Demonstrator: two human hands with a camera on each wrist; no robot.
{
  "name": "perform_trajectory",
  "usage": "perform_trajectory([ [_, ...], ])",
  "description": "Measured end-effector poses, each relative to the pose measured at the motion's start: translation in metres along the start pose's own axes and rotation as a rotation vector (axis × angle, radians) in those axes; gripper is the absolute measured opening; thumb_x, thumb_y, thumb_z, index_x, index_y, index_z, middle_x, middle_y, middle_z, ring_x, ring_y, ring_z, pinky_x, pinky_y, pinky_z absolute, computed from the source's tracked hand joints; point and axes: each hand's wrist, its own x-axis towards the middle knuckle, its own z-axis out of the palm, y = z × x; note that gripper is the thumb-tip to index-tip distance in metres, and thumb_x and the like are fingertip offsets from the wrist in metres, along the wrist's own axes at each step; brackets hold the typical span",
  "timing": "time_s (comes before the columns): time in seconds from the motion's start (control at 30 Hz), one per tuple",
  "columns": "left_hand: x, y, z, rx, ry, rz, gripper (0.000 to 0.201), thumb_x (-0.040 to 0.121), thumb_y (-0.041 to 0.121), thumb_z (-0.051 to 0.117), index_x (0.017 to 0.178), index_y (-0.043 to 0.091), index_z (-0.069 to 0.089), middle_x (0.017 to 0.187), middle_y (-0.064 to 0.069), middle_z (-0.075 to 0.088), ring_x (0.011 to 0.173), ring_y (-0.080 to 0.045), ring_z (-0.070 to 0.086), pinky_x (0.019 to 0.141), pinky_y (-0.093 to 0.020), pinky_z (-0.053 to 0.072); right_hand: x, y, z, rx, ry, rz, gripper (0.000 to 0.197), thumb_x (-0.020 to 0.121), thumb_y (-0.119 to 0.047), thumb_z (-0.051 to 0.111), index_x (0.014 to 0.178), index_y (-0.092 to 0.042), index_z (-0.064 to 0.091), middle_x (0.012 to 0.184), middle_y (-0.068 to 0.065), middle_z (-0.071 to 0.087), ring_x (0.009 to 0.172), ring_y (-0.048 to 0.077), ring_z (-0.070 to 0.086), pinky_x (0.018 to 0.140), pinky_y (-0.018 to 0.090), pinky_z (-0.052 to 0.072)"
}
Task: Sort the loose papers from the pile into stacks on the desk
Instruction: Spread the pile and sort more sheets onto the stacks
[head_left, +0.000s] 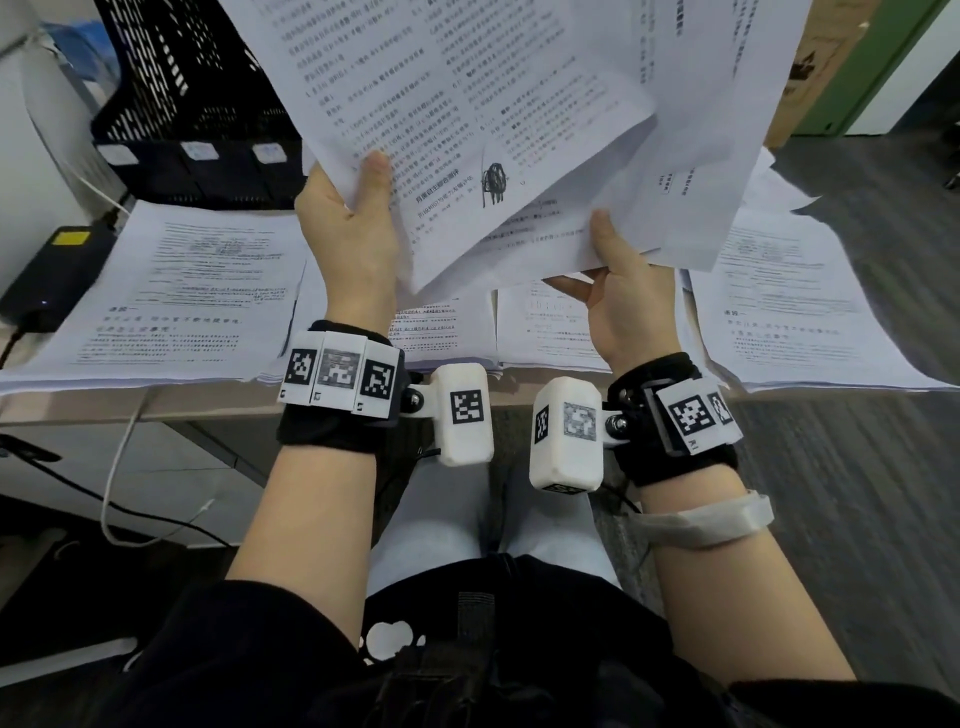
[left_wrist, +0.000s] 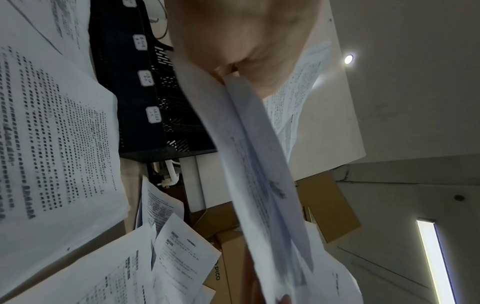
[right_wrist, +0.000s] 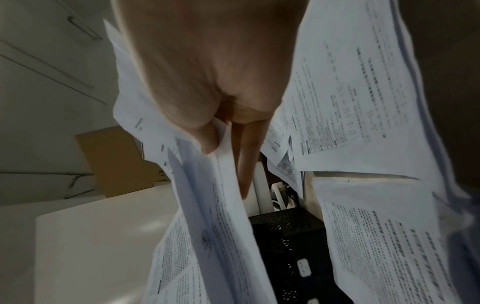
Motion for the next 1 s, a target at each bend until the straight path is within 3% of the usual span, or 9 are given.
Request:
perform_trajectory([
  [0.17,-0.002,-0.001,0.003,0.006,-0.035,-0.002,0.031,0.092,0.01,0.057,0.119,-0.004,0.056,0.116,-0.012,0.066,0.108,-0.02,0.065,0.097,-0.039,0.052,0.001,0.0,-0.009,-0.027,-0.005,0.017,0.019,0.095,-0.016,0.055,0.113,-0.013,0.059,0.109,0.006,0.066,0.078,0.013,0.07,0.061,0.03,0.059],
  [0.27,-0.002,-0.005,-0.001,0.015,0.029,-0.01,0.032,0.091,0.011,0.056,0.121,-0.002,0.055,0.118,-0.013,0.065,0.109,-0.021,0.064,0.097,-0.04,0.052,0.001,-0.003,-0.013,-0.028,0.067,0.022,0.008,0.095,-0.014,0.054,0.1,-0.016,0.06,0.089,-0.005,0.068,0.067,0.009,0.068,0.067,0.032,0.059],
  [0.37,-0.001,-0.011,-0.008,0.037,0.082,-0.008,0.019,0.092,0.012,0.057,0.111,0.007,0.058,0.113,-0.009,0.067,0.105,-0.018,0.065,0.096,-0.039,0.053,0.004,-0.003,-0.021,0.052,0.172,-0.003,0.019,0.095,-0.011,0.053,0.113,-0.014,0.054,0.097,-0.001,0.064,0.077,0.01,0.065,0.067,0.028,0.059],
  [0.43,0.0,-0.012,-0.011,0.037,0.097,-0.007,0.015,0.092,0.012,0.057,0.107,0.012,0.058,0.109,-0.006,0.068,0.102,-0.016,0.066,0.094,-0.038,0.054,0.004,-0.002,-0.025,0.092,0.234,-0.001,0.026,0.095,-0.011,0.054,0.121,-0.011,0.052,0.094,-0.001,0.064,0.074,0.009,0.065,0.063,0.026,0.059],
  [0.57,0.0,-0.011,-0.016,0.023,0.083,-0.006,0.026,0.092,0.009,0.057,0.117,0.001,0.056,0.109,-0.007,0.067,0.102,-0.016,0.066,0.092,-0.034,0.055,0.004,0.002,-0.031,0.125,0.328,-0.023,0.031,0.093,-0.008,0.056,0.123,-0.011,0.053,0.091,-0.001,0.064,0.072,0.012,0.065,0.058,0.03,0.06],
  [0.67,0.0,-0.009,-0.018,0.027,0.1,-0.01,0.026,0.091,0.009,0.059,0.116,0.001,0.057,0.108,-0.007,0.067,0.102,-0.016,0.067,0.091,-0.033,0.055,0.003,0.004,-0.033,0.113,0.343,-0.043,0.025,0.093,-0.005,0.055,0.114,-0.019,0.049,0.092,-0.002,0.063,0.073,0.012,0.064,0.056,0.031,0.059],
  [0.83,0.004,-0.01,-0.023,0.029,0.172,0.012,0.012,0.091,0.008,0.059,0.103,0.008,0.06,0.096,0.003,0.068,0.09,-0.008,0.068,0.082,-0.024,0.056,0.0,0.006,-0.034,0.088,0.345,-0.013,0.038,0.093,-0.009,0.056,0.13,-0.009,0.049,0.103,0.004,0.063,0.08,0.016,0.064,0.055,0.027,0.059],
  [0.93,0.004,-0.009,-0.026,-0.03,0.259,0.017,0.015,0.093,0.005,0.055,0.107,0.003,0.059,0.099,-0.002,0.068,0.089,-0.008,0.068,0.079,-0.021,0.055,0.0,0.006,-0.035,0.083,0.353,0.0,0.04,0.094,-0.01,0.056,0.133,-0.008,0.048,0.105,0.004,0.065,0.085,0.02,0.066,0.058,0.029,0.06],
  [1.0,0.006,-0.008,-0.026,-0.084,0.277,0.001,0.017,0.095,0.003,0.05,0.11,0.002,0.056,0.1,-0.002,0.067,0.086,-0.004,0.068,0.077,-0.017,0.054,-0.001,0.006,-0.036,0.077,0.347,0.011,0.04,0.094,-0.013,0.056,0.133,-0.007,0.049,0.117,0.009,0.064,0.096,0.026,0.067,0.065,0.032,0.061],
])
